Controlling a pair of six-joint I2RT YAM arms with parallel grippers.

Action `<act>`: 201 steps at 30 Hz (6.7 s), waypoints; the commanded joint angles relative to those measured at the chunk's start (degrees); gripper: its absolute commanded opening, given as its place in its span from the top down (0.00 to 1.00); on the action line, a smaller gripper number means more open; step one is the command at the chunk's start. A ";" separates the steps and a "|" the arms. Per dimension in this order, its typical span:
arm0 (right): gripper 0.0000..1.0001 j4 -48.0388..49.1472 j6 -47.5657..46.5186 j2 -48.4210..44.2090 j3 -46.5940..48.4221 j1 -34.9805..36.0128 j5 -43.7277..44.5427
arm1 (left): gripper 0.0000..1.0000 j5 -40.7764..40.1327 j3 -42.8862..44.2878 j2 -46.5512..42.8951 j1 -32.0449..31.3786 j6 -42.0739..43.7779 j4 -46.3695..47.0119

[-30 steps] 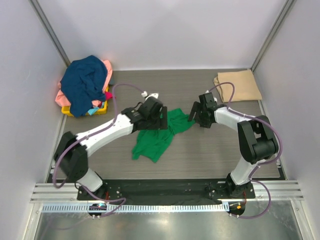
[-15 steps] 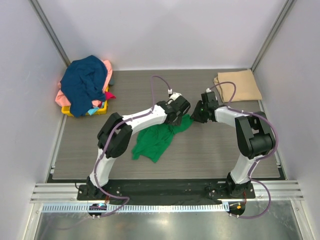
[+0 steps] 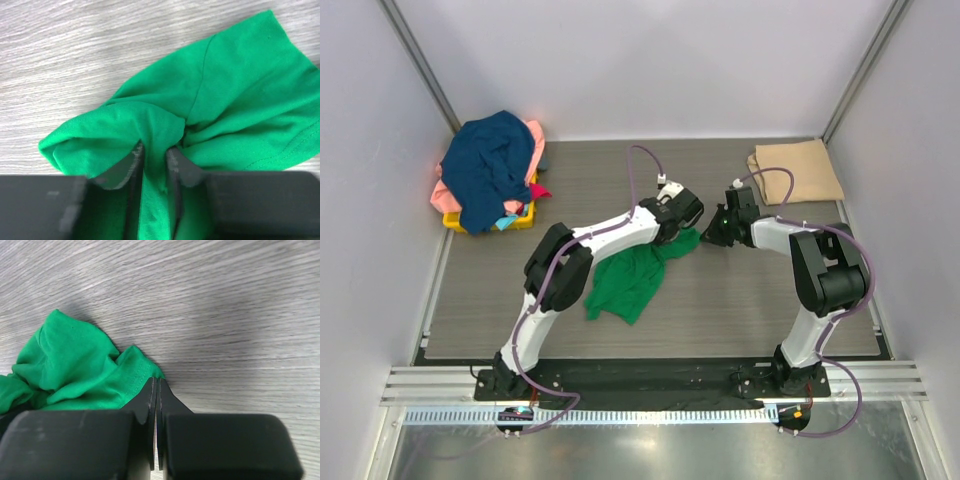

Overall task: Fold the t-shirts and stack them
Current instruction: Flatten the tshirt out

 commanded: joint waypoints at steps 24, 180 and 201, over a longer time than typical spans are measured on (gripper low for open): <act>0.99 11.38 0.40 -10.03 -13.85 -0.84 -1.79 | 0.00 5.02 -33.12 -46.59 2.08 -9.27 -7.01; 0.41 -24.48 -6.28 14.91 36.42 -3.12 2.16 | 0.06 20.23 -52.91 -93.27 31.87 1.18 -3.42; 0.67 -22.99 0.67 31.60 64.60 0.82 -4.77 | 0.07 21.01 -52.82 -92.93 31.88 1.36 -3.60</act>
